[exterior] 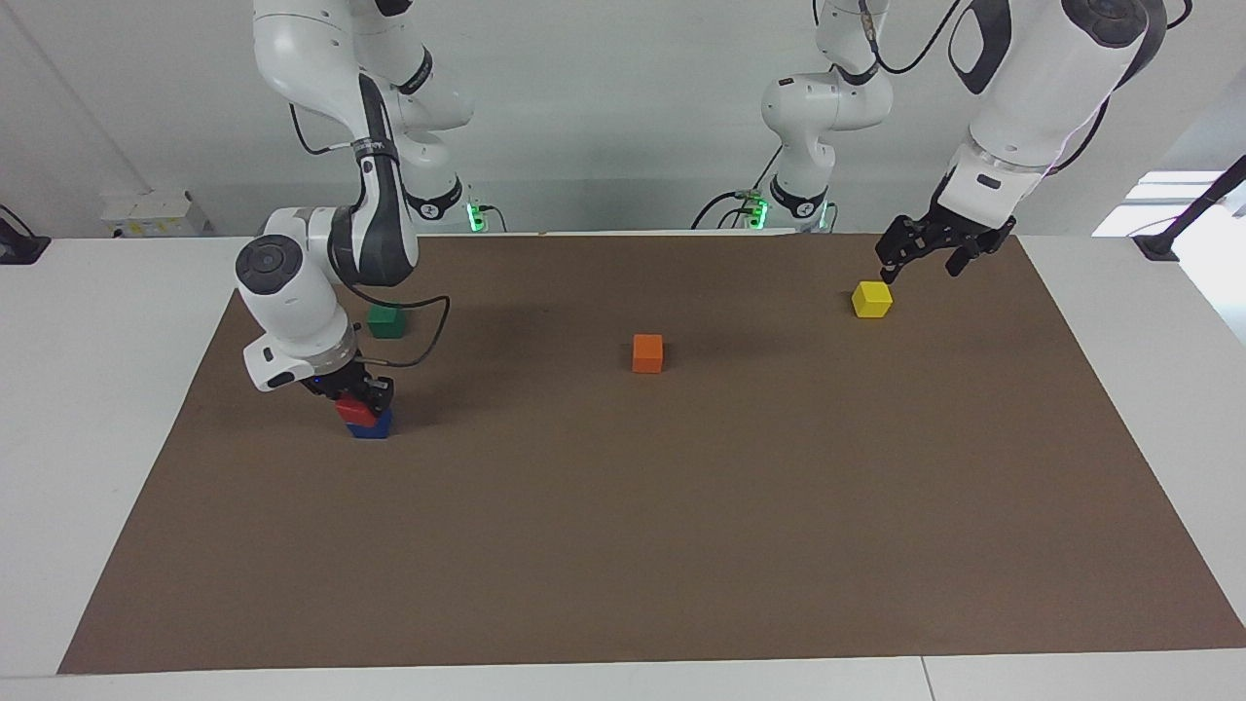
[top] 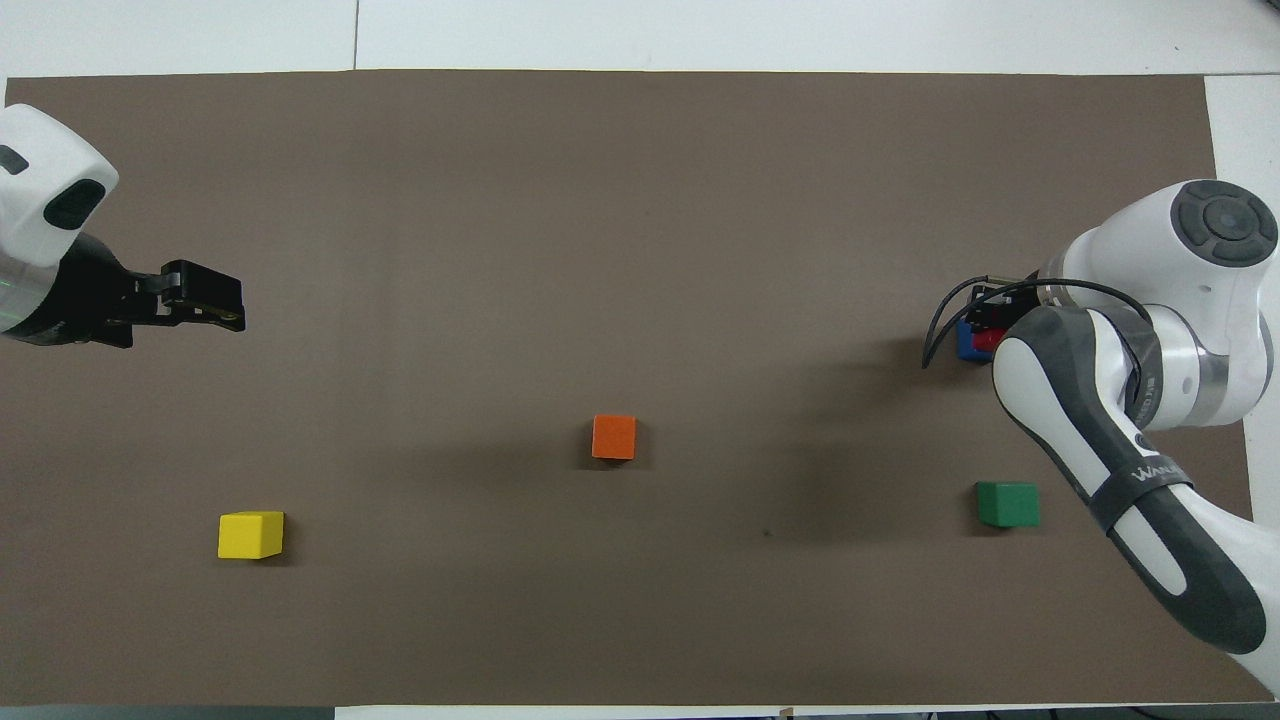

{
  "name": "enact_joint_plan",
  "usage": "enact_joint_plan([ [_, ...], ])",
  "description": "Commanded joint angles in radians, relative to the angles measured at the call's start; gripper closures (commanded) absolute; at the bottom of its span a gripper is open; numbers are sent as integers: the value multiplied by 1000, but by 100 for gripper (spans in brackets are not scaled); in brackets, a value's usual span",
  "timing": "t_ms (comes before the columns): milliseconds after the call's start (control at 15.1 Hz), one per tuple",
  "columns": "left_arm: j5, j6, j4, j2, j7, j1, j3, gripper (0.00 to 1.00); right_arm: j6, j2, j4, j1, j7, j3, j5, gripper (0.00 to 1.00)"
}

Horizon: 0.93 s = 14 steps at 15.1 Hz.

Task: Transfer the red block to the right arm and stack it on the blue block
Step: 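Lower the red cube onto the blue cube with the right gripper, then open the right gripper and lift it away from the stack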

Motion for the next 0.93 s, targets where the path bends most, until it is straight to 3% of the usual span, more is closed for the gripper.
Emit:
enact_joint_plan([
  [0,-12,16,-27,-23,5,7,3,0,6,-28,-34,-5,6,6,-15,58],
  [265,-12,16,-27,-23,5,7,3,0,-3,-30,-34,-2,3,6,-15,51],
  [861,-12,16,-27,-23,4,7,3,0,12,-28,-34,-25,-112,8,-4,53],
])
